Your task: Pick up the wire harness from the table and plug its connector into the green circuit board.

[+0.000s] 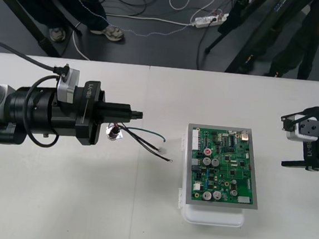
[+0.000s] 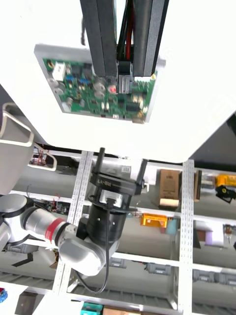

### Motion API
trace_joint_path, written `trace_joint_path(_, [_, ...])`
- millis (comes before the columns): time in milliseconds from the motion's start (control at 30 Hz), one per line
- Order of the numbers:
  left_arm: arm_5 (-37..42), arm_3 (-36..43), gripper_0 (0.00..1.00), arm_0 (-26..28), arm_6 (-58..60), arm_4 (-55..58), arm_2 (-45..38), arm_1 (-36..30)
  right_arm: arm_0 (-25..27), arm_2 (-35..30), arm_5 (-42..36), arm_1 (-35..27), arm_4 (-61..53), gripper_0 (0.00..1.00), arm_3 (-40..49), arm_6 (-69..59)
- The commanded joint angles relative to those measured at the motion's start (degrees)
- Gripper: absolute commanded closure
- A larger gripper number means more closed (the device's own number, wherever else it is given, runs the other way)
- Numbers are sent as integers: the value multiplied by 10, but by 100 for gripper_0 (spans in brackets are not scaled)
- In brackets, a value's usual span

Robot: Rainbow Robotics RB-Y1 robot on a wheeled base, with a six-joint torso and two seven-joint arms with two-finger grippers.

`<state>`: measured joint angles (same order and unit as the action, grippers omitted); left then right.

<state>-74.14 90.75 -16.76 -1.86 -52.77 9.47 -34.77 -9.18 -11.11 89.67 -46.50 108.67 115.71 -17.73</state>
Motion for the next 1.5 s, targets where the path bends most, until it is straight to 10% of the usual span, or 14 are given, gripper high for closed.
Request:
trace_joint_path(33, [-69,-33,100,-24,-52,8,-13,-18,-7,27,3,-18,58,0,26,-33])
trace_joint_path(1500, [-35,-169,100,-39,-170,-53,114,52,-2,212,3,86,355,0,86,-145])
